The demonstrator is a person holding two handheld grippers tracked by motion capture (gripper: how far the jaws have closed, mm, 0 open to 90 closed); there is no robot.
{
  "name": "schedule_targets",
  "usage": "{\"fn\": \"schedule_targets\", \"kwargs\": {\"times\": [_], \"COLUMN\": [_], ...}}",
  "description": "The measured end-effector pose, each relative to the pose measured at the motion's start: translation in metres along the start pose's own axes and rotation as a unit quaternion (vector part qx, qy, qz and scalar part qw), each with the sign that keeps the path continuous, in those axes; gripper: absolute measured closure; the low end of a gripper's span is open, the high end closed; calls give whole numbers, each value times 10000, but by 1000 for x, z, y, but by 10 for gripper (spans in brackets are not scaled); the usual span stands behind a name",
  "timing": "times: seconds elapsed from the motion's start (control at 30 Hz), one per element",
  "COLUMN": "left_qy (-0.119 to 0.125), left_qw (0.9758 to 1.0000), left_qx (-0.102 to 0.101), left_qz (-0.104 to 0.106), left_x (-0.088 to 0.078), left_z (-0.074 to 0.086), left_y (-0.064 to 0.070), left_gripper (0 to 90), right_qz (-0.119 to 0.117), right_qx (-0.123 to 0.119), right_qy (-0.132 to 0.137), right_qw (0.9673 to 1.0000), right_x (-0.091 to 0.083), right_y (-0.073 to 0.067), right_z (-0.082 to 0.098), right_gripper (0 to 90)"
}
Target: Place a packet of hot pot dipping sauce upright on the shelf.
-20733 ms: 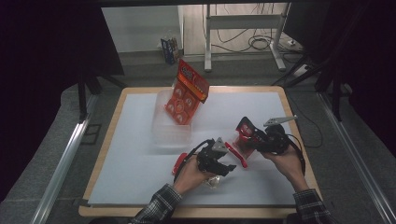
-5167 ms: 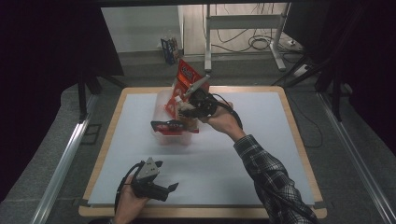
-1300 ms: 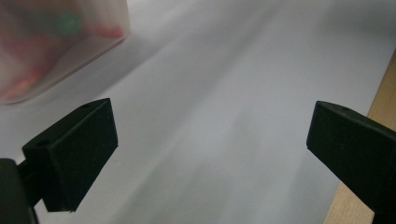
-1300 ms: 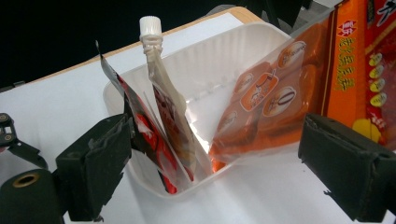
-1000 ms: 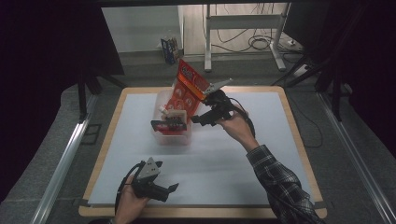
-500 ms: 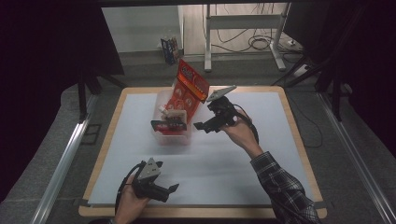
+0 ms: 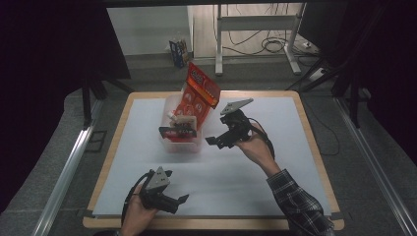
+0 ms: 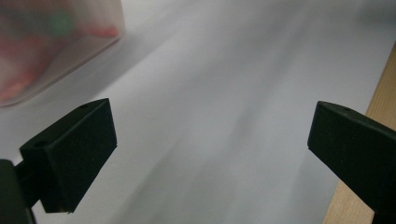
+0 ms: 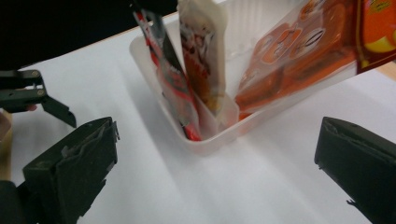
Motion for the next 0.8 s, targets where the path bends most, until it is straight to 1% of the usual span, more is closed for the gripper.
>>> {"fn": "schedule_targets", "kwargs": {"times": [0.13,0.2,0.23,0.27,0.37,0.4,0.47,0.5,0.57,0.77,0.8], "left_qy": [-2,-4,-6,-29,-33,-36,-31,-26,-31,-21,12], "left_qw": [10000,10000,10000,10000,10000,10000,10000,10000,9999,9999,9999], "left_qx": [19,27,35,63,75,76,84,89,104,130,98], "left_qz": [2,4,4,4,7,9,7,10,12,23,25], "left_x": [0,0,0,0,0,0,0,0,0,-1,-1], "left_z": [0,0,0,0,0,0,0,0,0,0,-1], "left_y": [0,0,0,0,0,1,1,1,1,2,2], "left_gripper": [11,11,11,11,11,11,11,11,11,11,11], "right_qz": [31,33,33,20,39,80,118,90,104,132,168], "right_qx": [-8,56,56,82,81,13,15,28,62,146,175], "right_qy": [21,73,73,108,103,36,74,136,169,226,227], "right_qw": [10000,10000,10000,9999,9999,10000,9999,9999,9998,9996,9994], "right_x": [-1,-2,-2,-3,-4,-5,-6,-8,-9,-14,-17], "right_y": [-4,-7,-7,-8,-9,-10,-10,-12,-13,-16,-16], "right_z": [5,10,10,14,18,20,20,20,21,27,30], "right_gripper": [0,0,0,0,0,0,0,0,0,0,0]}}
Point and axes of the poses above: each handheld gripper's, and its own axes: x roughly forward along the jaws, z roughly out of its underside, y roughly to its right, the point moved 6 cm from there along x, roughly forward along the jaws, and after that the axes turned 4 degrees about y, right-handed, at the moved point
